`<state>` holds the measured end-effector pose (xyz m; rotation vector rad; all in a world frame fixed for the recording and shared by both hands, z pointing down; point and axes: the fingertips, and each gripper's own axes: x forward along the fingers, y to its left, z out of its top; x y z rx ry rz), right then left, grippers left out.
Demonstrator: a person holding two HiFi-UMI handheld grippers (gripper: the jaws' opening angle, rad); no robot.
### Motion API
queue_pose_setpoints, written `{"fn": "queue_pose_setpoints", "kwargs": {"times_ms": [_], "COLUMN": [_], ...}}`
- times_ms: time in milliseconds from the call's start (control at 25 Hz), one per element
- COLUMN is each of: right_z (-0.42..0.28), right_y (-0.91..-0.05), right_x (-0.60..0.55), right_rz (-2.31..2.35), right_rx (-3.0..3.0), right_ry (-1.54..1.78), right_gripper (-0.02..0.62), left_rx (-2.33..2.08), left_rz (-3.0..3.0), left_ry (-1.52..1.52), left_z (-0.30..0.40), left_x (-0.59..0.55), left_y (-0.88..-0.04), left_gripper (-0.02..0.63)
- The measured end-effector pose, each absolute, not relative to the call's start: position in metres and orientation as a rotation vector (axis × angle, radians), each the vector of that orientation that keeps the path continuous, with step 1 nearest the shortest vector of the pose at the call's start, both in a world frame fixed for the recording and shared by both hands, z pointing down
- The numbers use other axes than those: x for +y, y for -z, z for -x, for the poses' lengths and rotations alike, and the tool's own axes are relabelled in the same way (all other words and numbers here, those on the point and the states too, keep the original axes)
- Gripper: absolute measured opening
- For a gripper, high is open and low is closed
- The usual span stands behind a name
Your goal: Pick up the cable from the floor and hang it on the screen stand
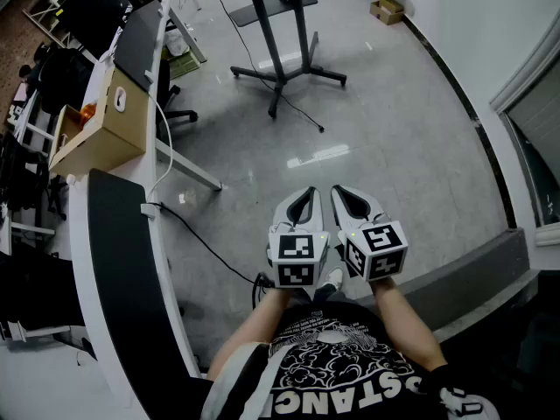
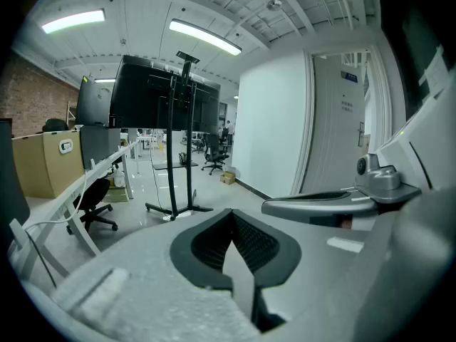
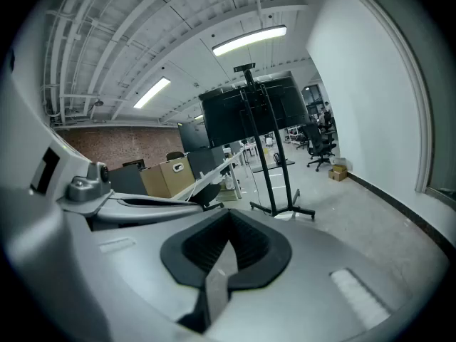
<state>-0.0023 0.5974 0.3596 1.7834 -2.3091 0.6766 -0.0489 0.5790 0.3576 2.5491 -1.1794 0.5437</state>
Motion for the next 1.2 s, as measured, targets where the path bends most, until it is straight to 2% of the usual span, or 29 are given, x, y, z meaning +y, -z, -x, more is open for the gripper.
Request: {"fn": "queue_pose_setpoints", "kwargs": {"times_ms": [720,1200], "right_z": [-0.036,-0.044], "right_y": [-0.375,-0.395], "right_x": [0.566,0.454], "right_rz": [-1.812,-1.792], "right_rx": [-2.286,-2.221], "right_ry": [-0.648,-0.643], "right_gripper": [0.005,0.005], "left_rx": [-1.151,-1.099], "left_rz": [-2.542,-2.524], "left_ry": [-0.576,-0.581], "left_z": [0.013,-0.001], "left_x": [0.551,0.436], "left_y": [-0.377,-0.402], "left_gripper": [-0.002,-0.003]}}
